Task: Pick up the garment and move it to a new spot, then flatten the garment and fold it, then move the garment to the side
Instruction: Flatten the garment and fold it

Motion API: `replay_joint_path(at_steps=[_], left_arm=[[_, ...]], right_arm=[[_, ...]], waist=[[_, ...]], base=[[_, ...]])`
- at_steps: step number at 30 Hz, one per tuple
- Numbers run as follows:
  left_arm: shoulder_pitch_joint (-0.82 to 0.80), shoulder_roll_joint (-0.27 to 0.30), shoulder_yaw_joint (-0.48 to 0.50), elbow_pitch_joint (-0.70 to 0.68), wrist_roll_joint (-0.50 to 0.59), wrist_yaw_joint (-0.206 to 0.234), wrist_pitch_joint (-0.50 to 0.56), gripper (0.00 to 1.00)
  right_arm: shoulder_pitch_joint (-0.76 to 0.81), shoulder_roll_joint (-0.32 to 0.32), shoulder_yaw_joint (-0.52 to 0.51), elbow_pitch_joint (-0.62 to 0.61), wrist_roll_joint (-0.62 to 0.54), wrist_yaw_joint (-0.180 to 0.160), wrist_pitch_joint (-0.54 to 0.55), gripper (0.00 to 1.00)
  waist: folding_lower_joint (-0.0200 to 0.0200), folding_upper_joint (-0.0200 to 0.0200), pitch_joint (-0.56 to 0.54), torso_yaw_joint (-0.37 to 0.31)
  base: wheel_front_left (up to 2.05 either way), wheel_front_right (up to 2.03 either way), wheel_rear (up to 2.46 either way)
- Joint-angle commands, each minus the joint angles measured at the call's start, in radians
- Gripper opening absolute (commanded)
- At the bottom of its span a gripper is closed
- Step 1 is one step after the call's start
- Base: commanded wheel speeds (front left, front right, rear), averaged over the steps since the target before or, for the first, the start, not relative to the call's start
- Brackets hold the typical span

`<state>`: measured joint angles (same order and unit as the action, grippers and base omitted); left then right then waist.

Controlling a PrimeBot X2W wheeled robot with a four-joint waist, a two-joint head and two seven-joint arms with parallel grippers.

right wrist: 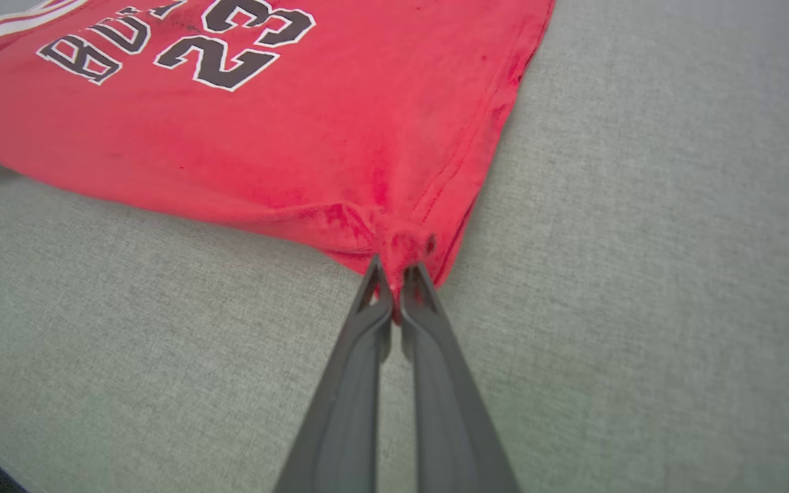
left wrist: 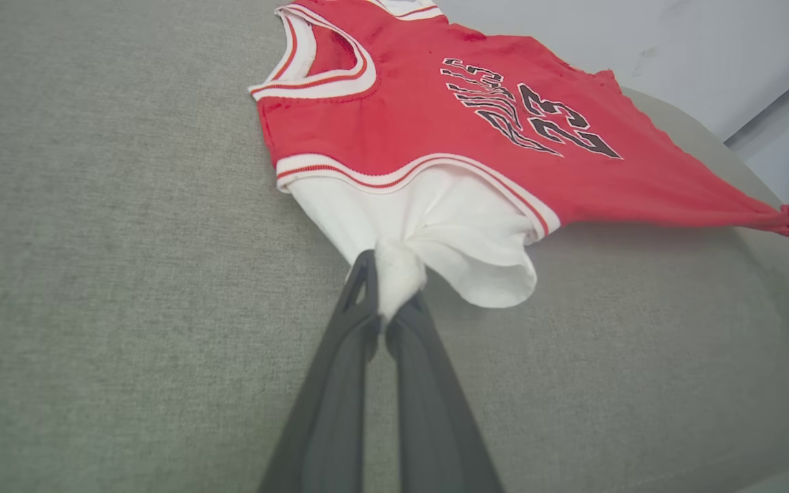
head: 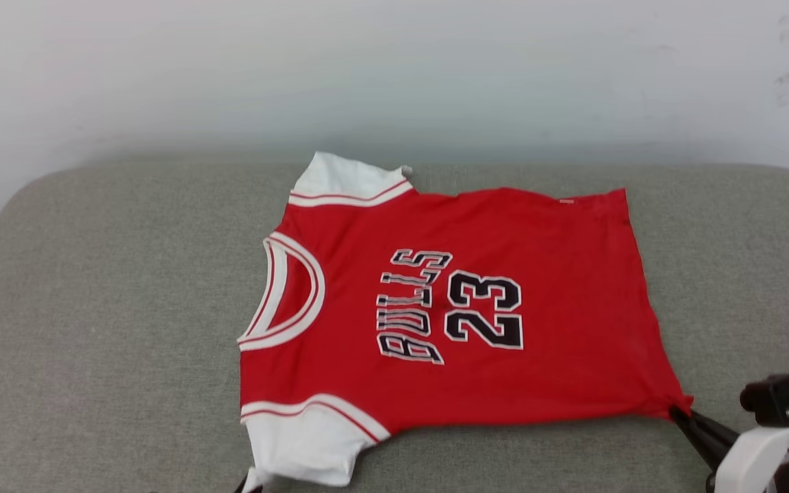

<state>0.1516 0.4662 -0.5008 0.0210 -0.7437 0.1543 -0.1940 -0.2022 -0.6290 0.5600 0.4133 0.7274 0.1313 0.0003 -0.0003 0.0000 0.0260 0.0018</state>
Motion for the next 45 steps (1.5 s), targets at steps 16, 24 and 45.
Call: replay_joint_path(at_steps=[16,24,45], left_arm=[[0.176,0.013,-0.024,-0.052,-0.065,0.008,0.016,0.00],[0.074,0.034,-0.026,-0.036,-0.012,-0.012,0.013,0.00],[-0.500,0.087,-0.024,0.140,0.083,-0.168,0.159,0.00]], right_arm=[[0.306,-0.001,-0.168,-0.145,-0.027,-0.001,0.048,0.00],[0.307,0.032,-0.232,-0.214,-0.064,-0.001,0.114,0.00],[0.064,0.039,-0.262,-0.254,-0.066,-0.001,0.204,0.00]], waist=[[0.0003,0.0000,-0.048,0.036],[0.0003,0.0000,-0.039,0.027],[0.0003,0.0000,0.166,-0.032]], base=[[0.00,0.00,0.00],[0.00,0.00,0.00],[0.00,0.00,0.00]])
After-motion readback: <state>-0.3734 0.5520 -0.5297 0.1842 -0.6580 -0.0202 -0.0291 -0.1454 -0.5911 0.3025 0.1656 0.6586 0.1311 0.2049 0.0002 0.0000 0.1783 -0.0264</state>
